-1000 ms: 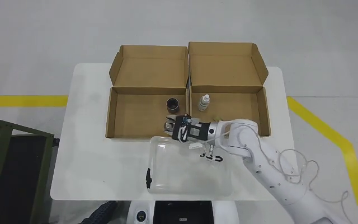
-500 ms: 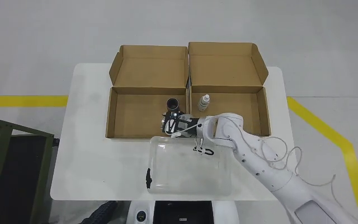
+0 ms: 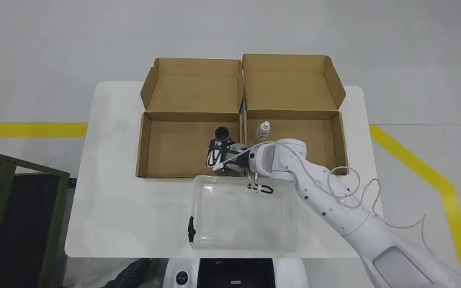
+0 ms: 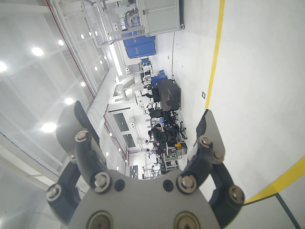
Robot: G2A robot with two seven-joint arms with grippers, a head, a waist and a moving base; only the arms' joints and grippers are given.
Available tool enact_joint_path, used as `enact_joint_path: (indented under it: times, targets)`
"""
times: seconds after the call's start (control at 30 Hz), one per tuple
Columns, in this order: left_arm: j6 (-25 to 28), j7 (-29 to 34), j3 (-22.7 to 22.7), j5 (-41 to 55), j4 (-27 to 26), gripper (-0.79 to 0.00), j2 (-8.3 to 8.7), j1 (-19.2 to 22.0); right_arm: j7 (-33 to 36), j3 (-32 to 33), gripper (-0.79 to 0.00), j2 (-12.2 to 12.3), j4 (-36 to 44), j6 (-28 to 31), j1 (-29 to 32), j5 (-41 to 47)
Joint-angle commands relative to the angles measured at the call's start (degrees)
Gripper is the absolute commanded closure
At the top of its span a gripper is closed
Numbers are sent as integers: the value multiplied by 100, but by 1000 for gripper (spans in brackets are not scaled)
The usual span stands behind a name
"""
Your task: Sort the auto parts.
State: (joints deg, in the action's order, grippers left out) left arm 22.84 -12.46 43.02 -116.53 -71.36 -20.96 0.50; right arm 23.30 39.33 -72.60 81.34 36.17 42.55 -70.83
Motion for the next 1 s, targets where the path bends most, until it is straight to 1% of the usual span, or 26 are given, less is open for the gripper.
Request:
enact_joint_path:
  times: [0.0,0.13,0.43,0.8,0.97]
  targets:
    - [0,0,0,0,0,-785,0,0,40,-5,-40,-15,-25,-2,-22,-8]
    - [0,0,0,0,0,-785,0,0,138,-15,-83,-45,-60,1,-54,-28]
    - [0,0,0,0,0,-785,0,0,338,-35,-237,-103,-122,-5,-52,-38]
    - [0,0,0,0,0,-785,0,0,479,-15,-274,-149,-197,17,-14,-75]
    - [0,0,0,0,0,-785,0,0,443,91,-280,-145,-44,10,3,-79]
